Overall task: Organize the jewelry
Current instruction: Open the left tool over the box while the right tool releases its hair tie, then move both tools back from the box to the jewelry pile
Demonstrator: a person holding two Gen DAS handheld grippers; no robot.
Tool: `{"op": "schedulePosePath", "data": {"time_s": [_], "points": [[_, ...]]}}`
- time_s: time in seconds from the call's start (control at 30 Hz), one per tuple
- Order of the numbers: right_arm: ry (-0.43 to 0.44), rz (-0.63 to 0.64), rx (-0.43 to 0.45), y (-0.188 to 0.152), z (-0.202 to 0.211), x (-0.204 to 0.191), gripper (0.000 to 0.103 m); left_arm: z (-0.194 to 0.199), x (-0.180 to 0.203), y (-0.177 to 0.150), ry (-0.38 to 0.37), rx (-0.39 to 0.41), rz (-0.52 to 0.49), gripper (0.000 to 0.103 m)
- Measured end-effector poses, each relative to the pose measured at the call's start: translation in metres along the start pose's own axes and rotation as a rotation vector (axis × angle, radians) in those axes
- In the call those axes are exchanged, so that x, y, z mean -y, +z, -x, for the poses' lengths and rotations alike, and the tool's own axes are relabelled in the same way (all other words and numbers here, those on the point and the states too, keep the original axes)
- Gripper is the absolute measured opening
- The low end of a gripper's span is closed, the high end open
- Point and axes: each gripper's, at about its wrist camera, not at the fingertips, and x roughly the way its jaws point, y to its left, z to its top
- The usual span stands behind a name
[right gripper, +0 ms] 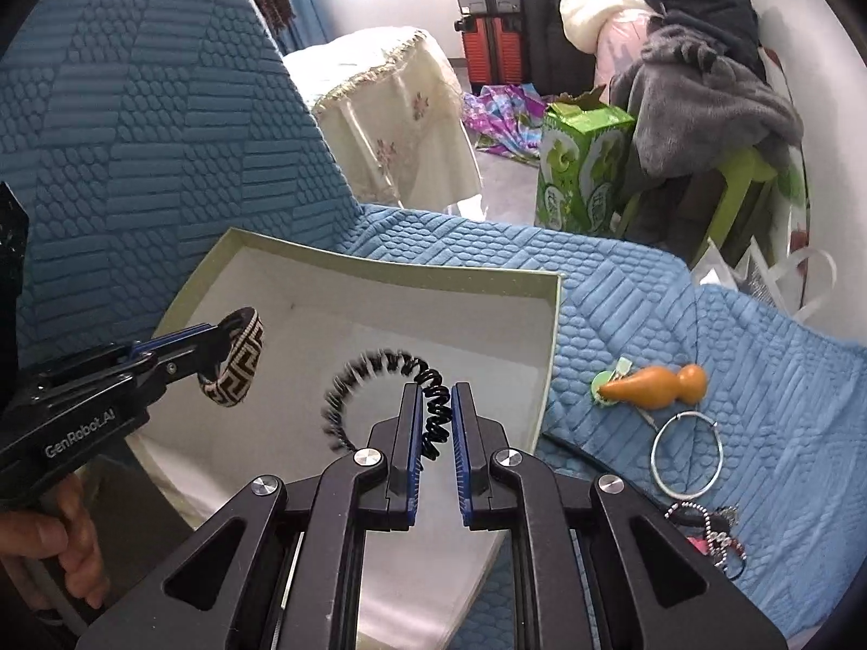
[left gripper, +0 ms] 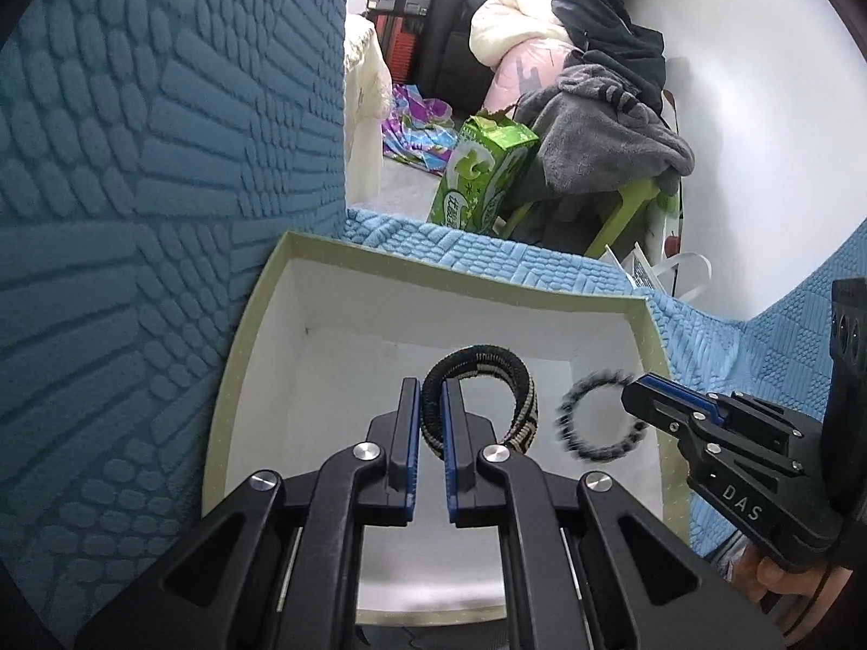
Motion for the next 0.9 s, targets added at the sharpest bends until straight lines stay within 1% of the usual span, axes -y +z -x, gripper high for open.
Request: {"op": "schedulePosePath", "data": {"time_s": [0.03, 0.07, 0.1, 0.13, 0.17, 0.2, 0.5, 0.63, 0.77, 0.9], "points": [[0.007, -0.003, 0.008, 0.001, 0.005, 0.001, 0.01, 0.007, 0.002, 0.002, 0.004, 0.022, 0.006, 0.008], [0.006, -0.006, 0.018, 0.002, 0.011, 0.003, 0.011, 0.011, 0.003, 0.004, 0.009, 0.034, 0.009, 0.011], [0.006, -0.011, 0.031, 0.004, 0.017, 0.004, 0.015, 0.016, 0.005, 0.006, 0.015, 0.042, 0.013, 0.022], [0.008, -0.013, 0.04, 0.005, 0.021, 0.005, 0.021, 0.019, 0.005, 0.008, 0.019, 0.05, 0.016, 0.029], [0.014, -0.014, 0.056, 0.007, 0.029, 0.007, 0.024, 0.023, 0.006, 0.009, 0.022, 0.063, 0.019, 0.046], [0.019, -0.013, 0.076, 0.008, 0.039, 0.009, 0.025, 0.029, 0.009, 0.011, 0.019, 0.083, 0.018, 0.057], [0.035, 0.017, 0.232, 0.017, 0.122, 0.017, 0.025, 0.084, 0.054, 0.019, -0.011, 0.202, -0.04, 0.058], [0.027, 0.027, 0.276, 0.017, 0.155, 0.024, 0.025, 0.111, 0.076, 0.021, -0.039, 0.255, -0.05, 0.058], [0.009, 0.031, 0.322, 0.014, 0.184, 0.034, 0.025, 0.124, 0.095, 0.021, -0.06, 0.281, -0.045, 0.057], [-0.015, 0.018, 0.353, 0.007, 0.204, 0.052, 0.025, 0.132, 0.12, 0.015, -0.08, 0.302, -0.081, 0.057]]}}
